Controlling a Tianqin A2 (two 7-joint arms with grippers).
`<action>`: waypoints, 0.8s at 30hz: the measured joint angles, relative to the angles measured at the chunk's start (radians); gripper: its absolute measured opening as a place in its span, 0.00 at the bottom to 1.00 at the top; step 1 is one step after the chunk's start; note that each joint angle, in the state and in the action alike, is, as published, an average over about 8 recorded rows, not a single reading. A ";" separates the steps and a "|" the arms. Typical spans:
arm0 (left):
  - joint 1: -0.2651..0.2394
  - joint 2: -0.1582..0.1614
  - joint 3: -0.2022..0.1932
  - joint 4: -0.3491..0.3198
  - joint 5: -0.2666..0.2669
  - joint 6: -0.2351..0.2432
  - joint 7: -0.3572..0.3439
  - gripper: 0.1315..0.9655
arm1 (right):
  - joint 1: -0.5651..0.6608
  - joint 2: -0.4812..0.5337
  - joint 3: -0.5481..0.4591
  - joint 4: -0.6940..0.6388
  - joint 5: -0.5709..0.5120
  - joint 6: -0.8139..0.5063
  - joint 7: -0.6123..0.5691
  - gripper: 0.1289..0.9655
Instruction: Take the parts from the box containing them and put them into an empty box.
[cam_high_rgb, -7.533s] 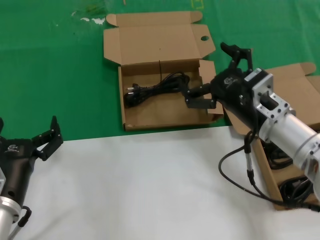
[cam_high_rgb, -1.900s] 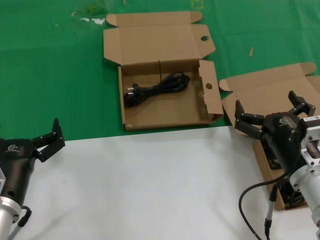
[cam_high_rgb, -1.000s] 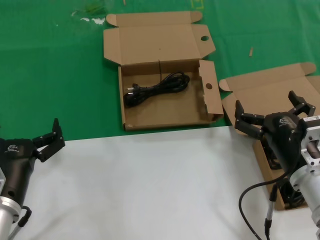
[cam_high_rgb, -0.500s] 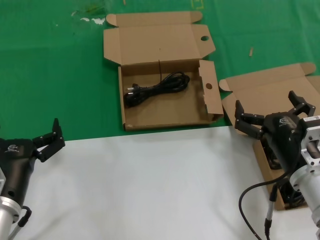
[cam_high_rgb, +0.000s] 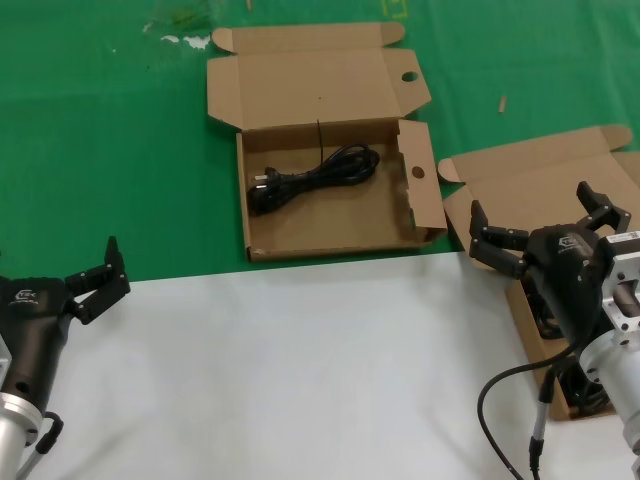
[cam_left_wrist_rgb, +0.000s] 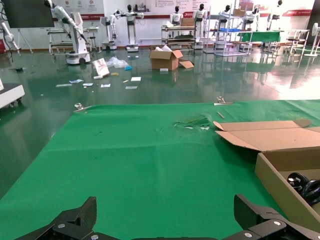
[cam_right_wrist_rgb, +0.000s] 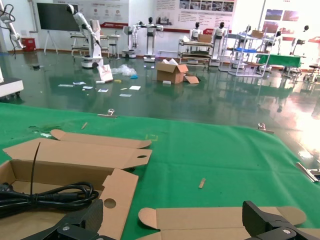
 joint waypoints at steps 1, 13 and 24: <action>0.000 0.000 0.000 0.000 0.000 0.000 0.000 1.00 | 0.000 0.000 0.000 0.000 0.000 0.000 0.000 1.00; 0.000 0.000 0.000 0.000 0.000 0.000 0.000 1.00 | 0.000 0.000 0.000 0.000 0.000 0.000 0.000 1.00; 0.000 0.000 0.000 0.000 0.000 0.000 0.000 1.00 | 0.000 0.000 0.000 0.000 0.000 0.000 0.000 1.00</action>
